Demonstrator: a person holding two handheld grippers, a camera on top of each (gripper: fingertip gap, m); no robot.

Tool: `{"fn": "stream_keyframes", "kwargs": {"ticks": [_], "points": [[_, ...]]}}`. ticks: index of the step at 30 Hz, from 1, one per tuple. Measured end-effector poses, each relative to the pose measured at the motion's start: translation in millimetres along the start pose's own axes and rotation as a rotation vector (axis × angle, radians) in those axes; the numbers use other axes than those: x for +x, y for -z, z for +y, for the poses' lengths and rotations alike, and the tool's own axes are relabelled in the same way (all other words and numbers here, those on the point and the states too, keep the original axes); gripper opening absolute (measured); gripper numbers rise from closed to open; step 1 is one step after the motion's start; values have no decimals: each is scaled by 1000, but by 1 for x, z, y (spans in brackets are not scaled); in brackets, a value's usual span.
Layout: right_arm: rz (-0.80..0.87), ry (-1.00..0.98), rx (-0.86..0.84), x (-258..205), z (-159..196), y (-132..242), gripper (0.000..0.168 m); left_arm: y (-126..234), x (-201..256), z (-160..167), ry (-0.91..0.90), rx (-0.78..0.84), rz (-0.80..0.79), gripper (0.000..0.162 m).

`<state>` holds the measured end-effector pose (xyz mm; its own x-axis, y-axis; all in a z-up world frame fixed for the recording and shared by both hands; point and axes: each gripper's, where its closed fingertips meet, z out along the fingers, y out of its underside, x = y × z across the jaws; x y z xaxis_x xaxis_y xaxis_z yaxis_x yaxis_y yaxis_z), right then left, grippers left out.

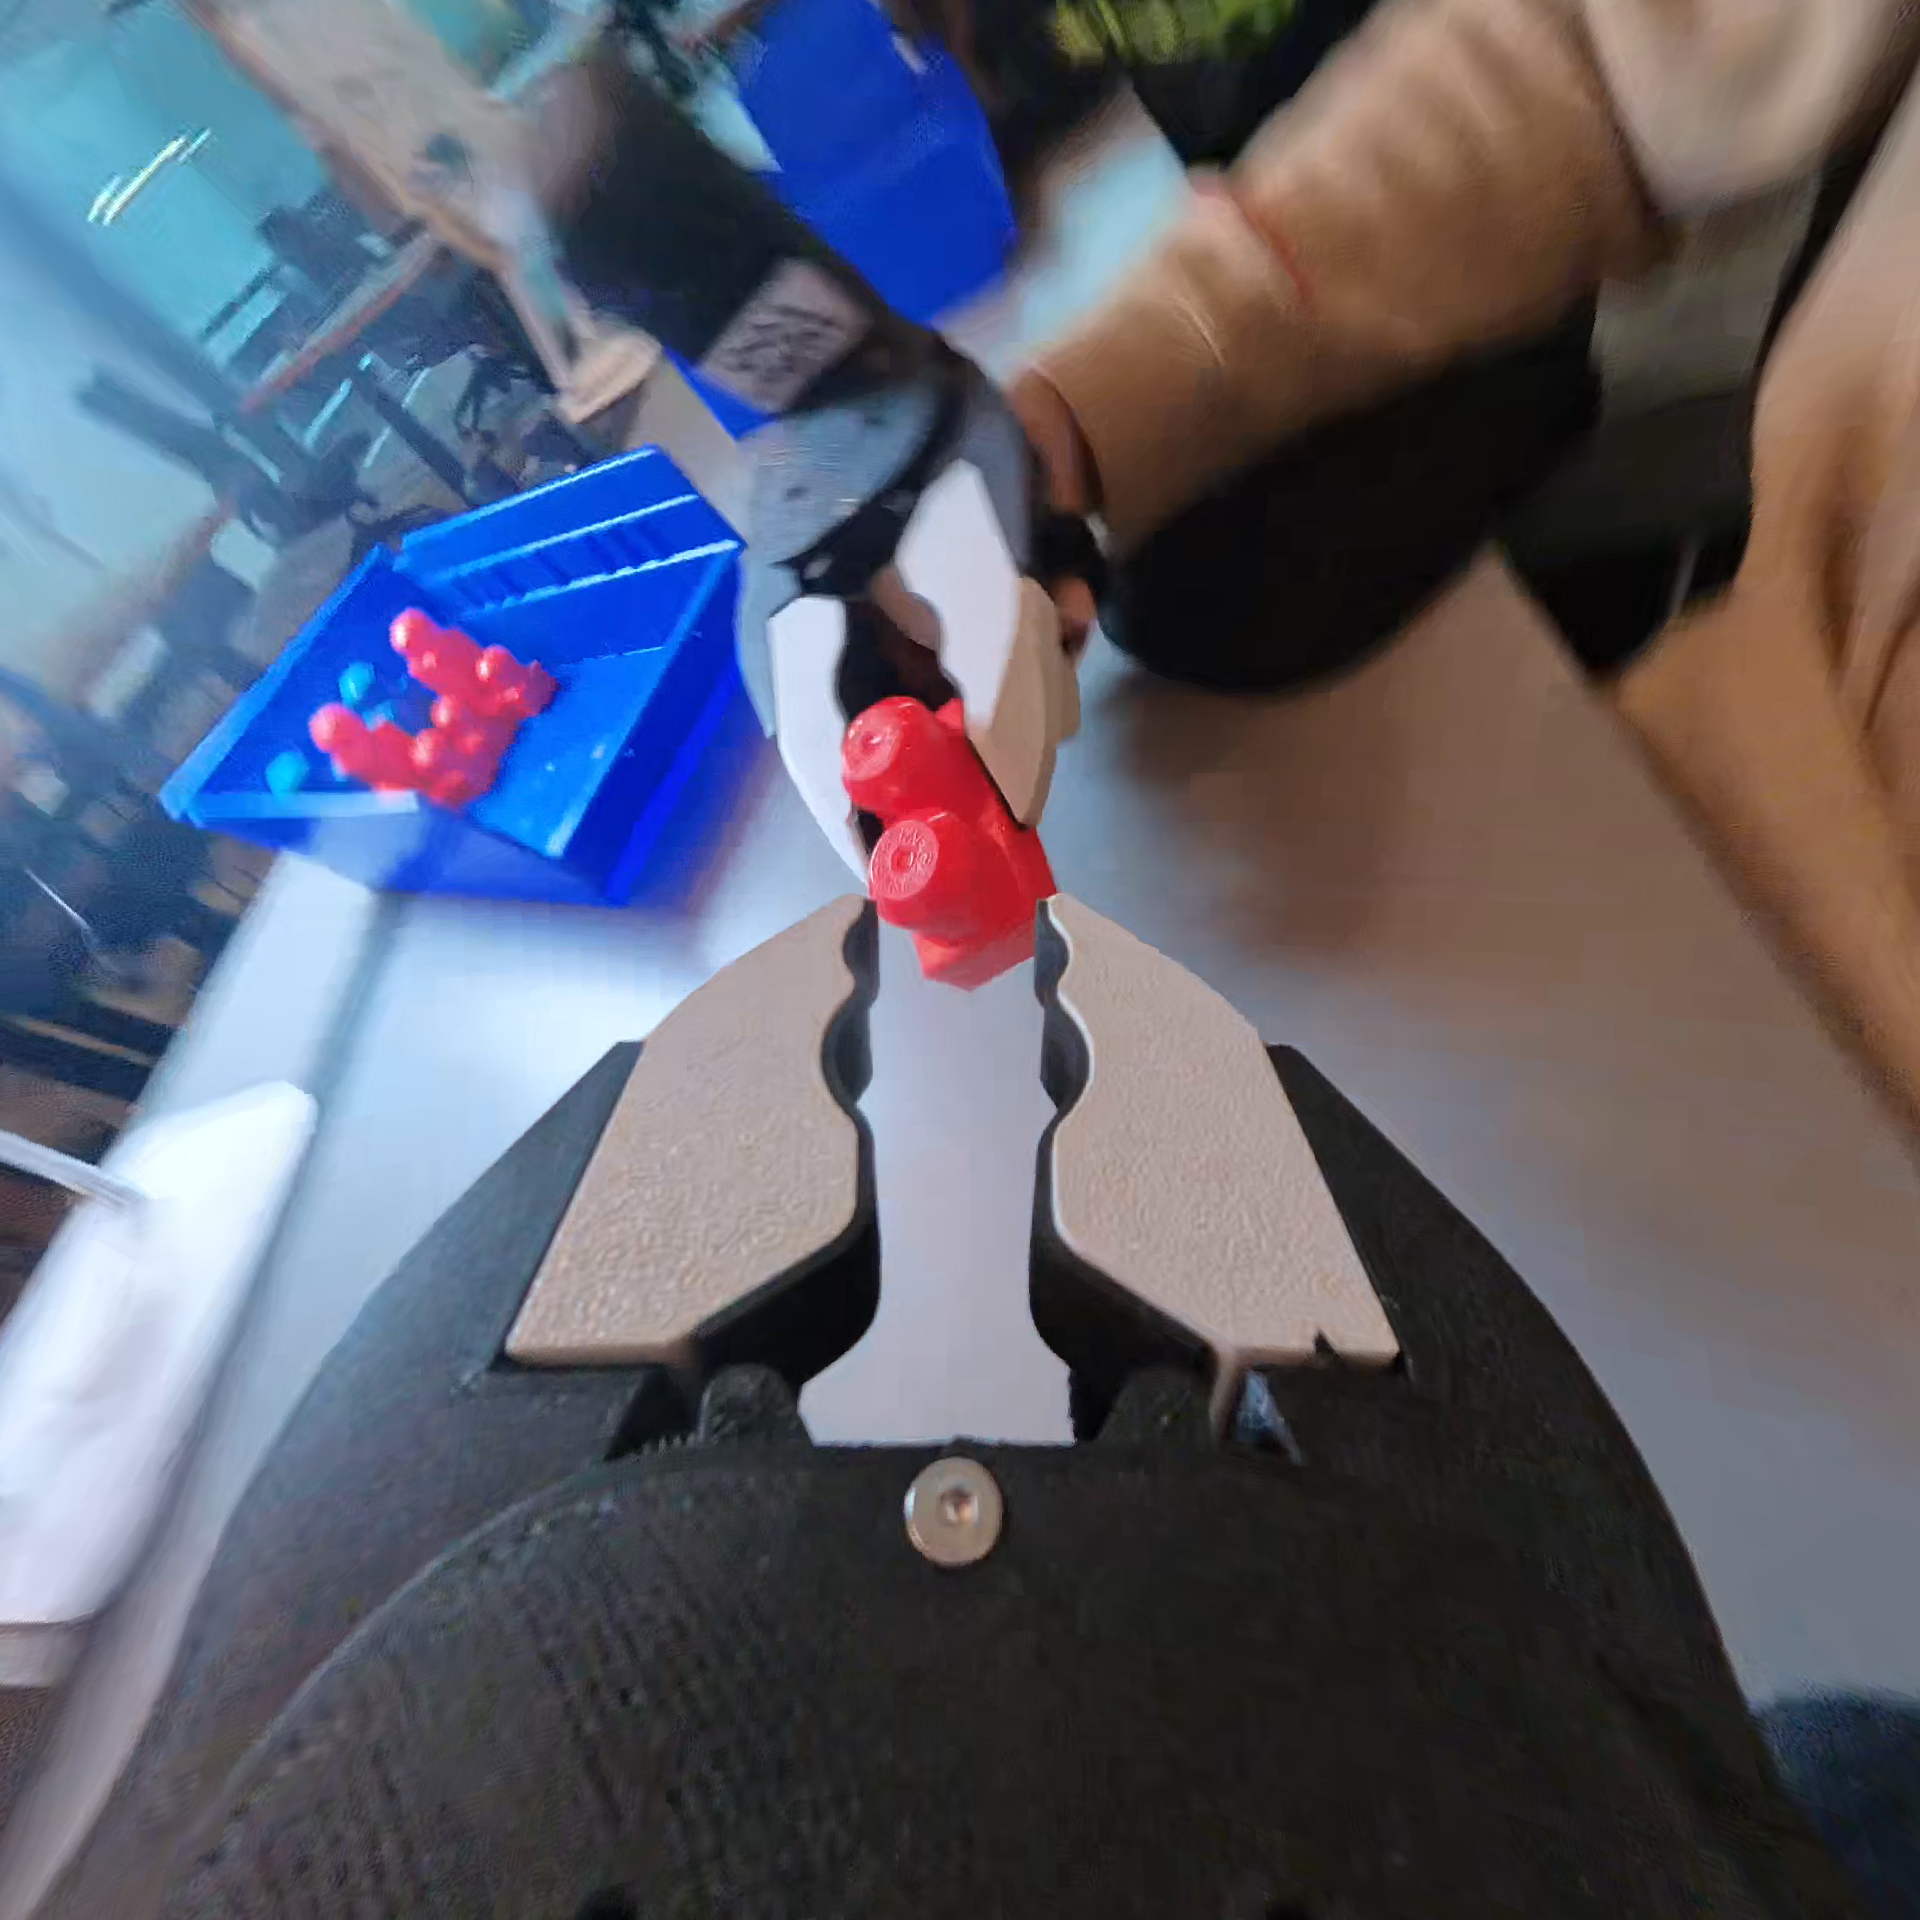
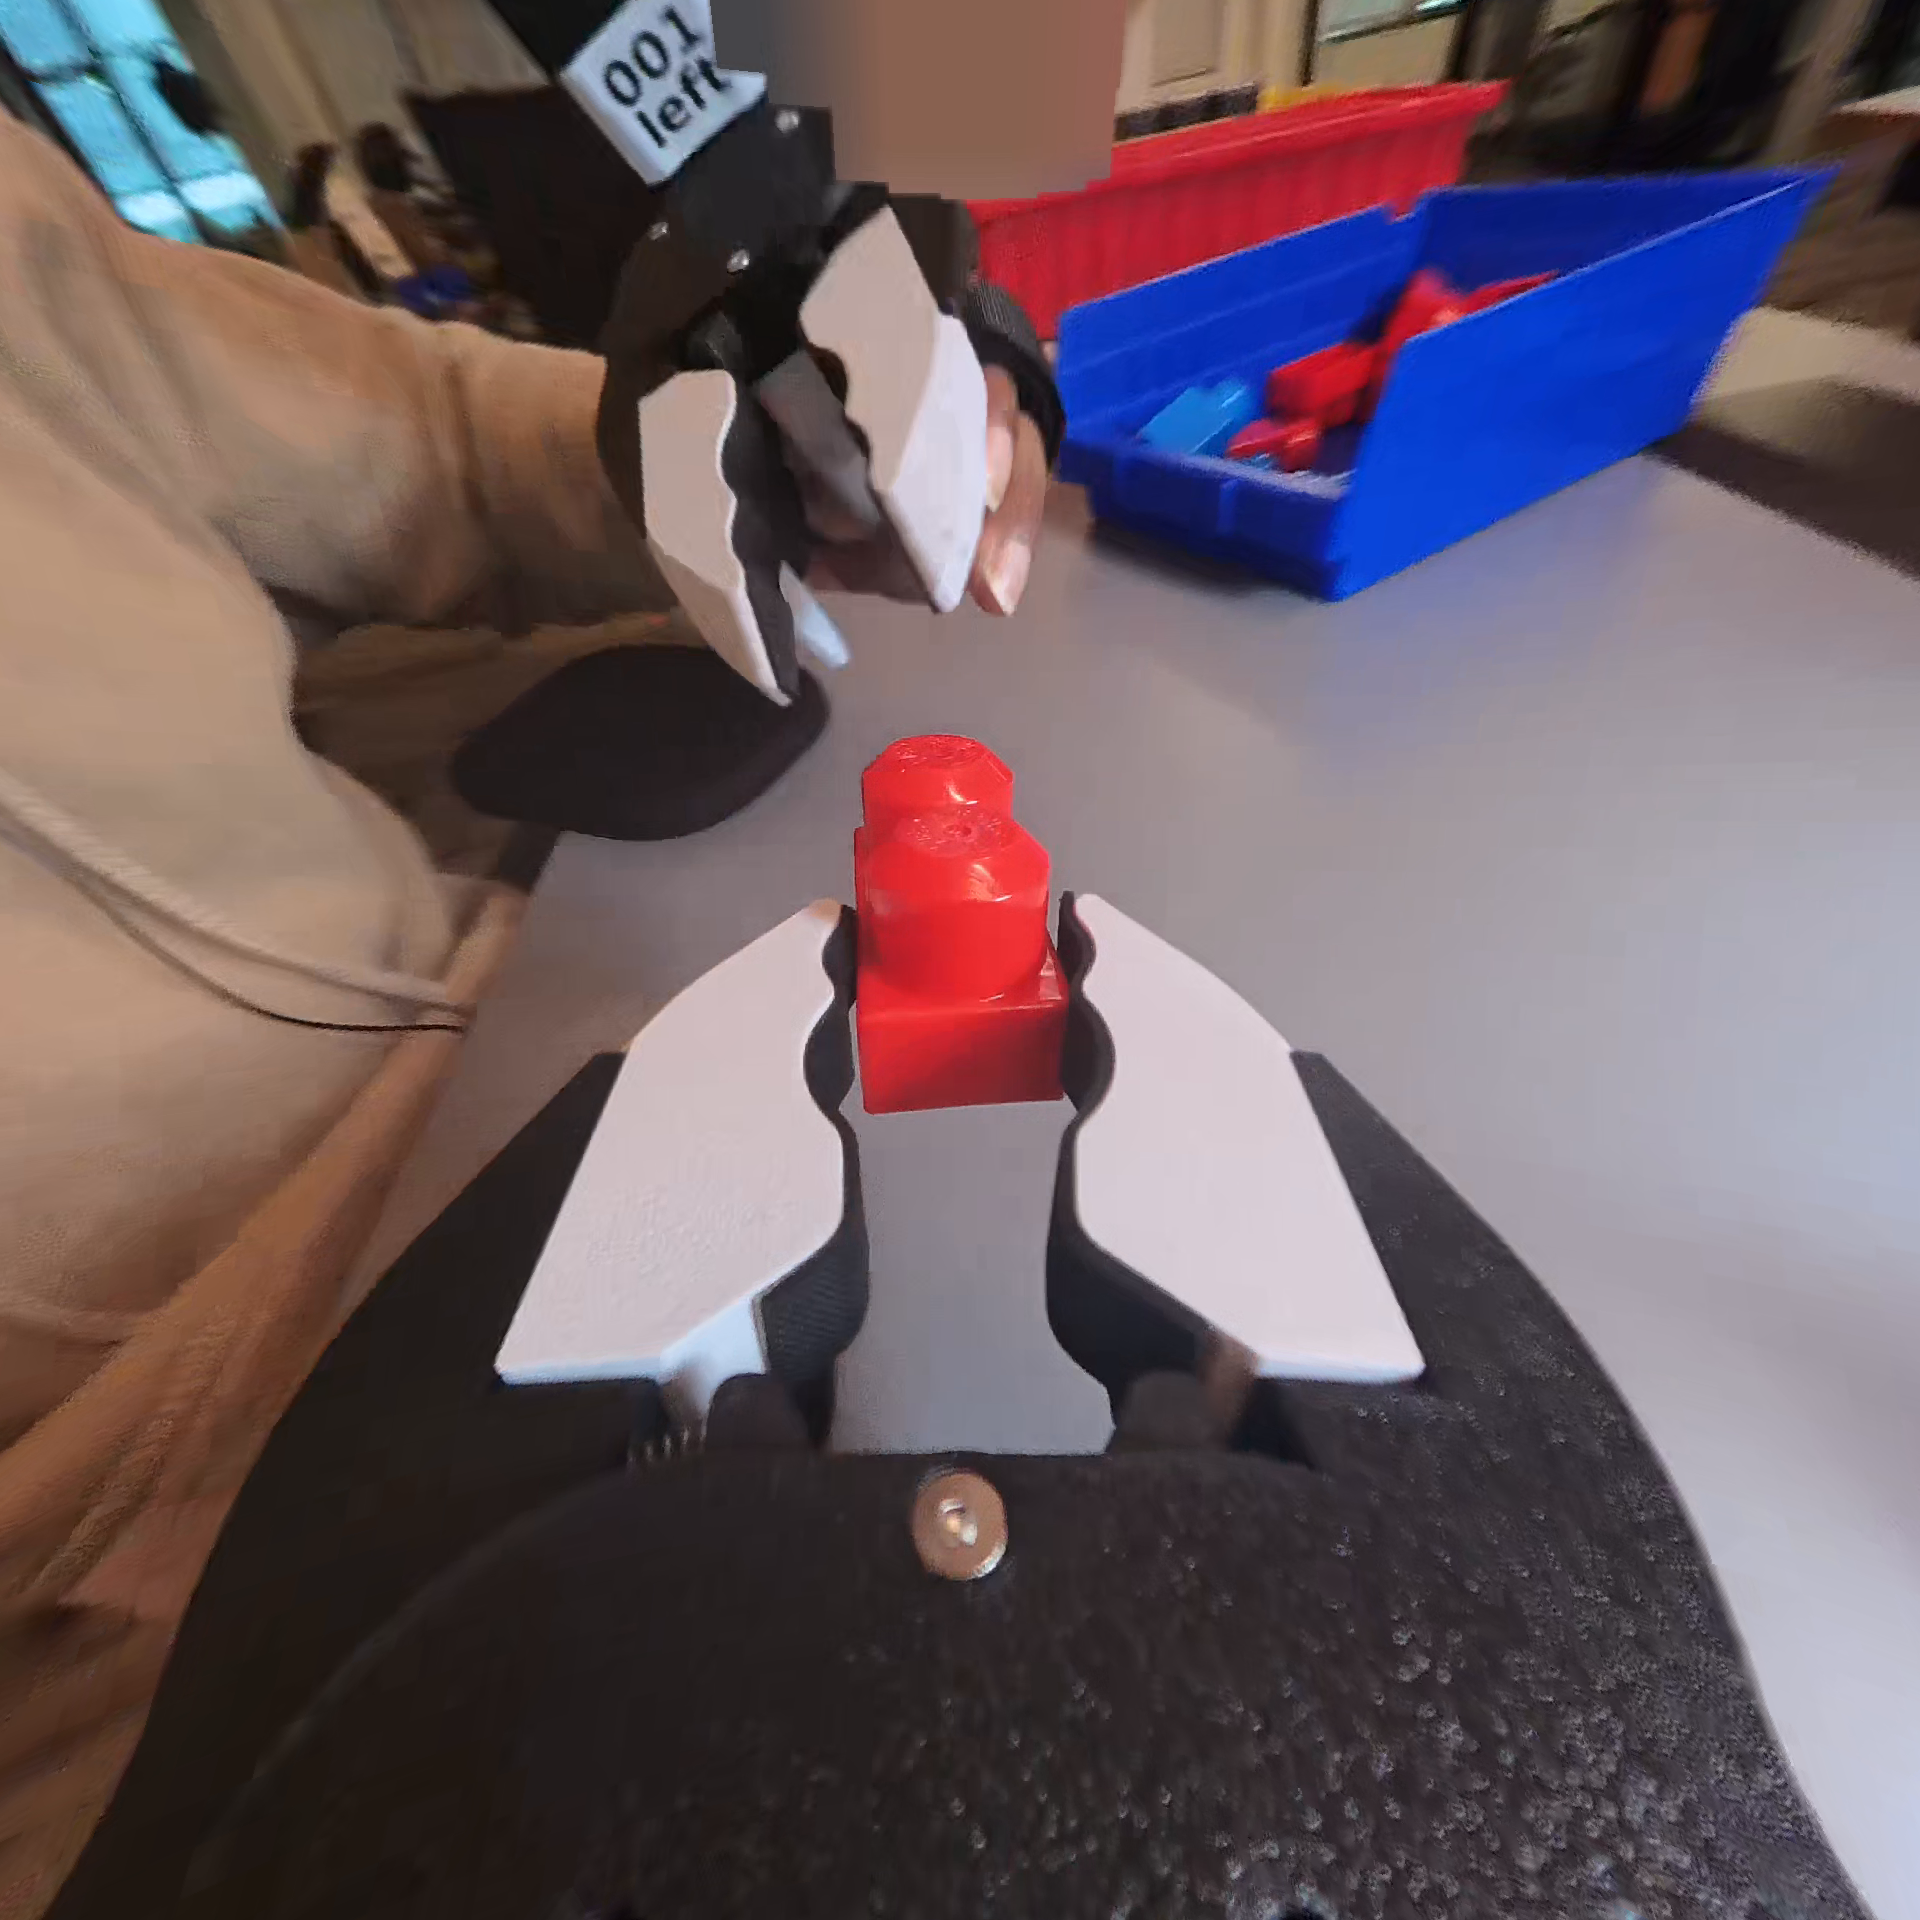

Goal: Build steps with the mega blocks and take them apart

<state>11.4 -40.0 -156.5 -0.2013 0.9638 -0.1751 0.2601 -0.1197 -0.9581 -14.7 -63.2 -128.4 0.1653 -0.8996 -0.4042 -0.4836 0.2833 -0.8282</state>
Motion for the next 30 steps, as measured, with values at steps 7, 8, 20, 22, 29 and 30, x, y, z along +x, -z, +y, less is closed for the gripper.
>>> {"fn": "stream_keyframes", "kwargs": {"ticks": [7,8,20,22,29,30], "points": [[94,145,26,4,5,-19,37,-26,5,51,472,59,79,53],[103,174,14,3,7,-22,37,-27,10,50,445,43,104,42],[222,223,-396,23,64,-23,35,-25,6,92,380,-194,53,55],[296,223,-447,37,68,-15,44,-4,-19,88,392,-177,-40,56],[486,202,-317,66,38,11,52,177,-150,144,468,-459,-683,50],[485,198,-293,65,34,12,52,206,-161,159,503,-530,-749,49]]}}
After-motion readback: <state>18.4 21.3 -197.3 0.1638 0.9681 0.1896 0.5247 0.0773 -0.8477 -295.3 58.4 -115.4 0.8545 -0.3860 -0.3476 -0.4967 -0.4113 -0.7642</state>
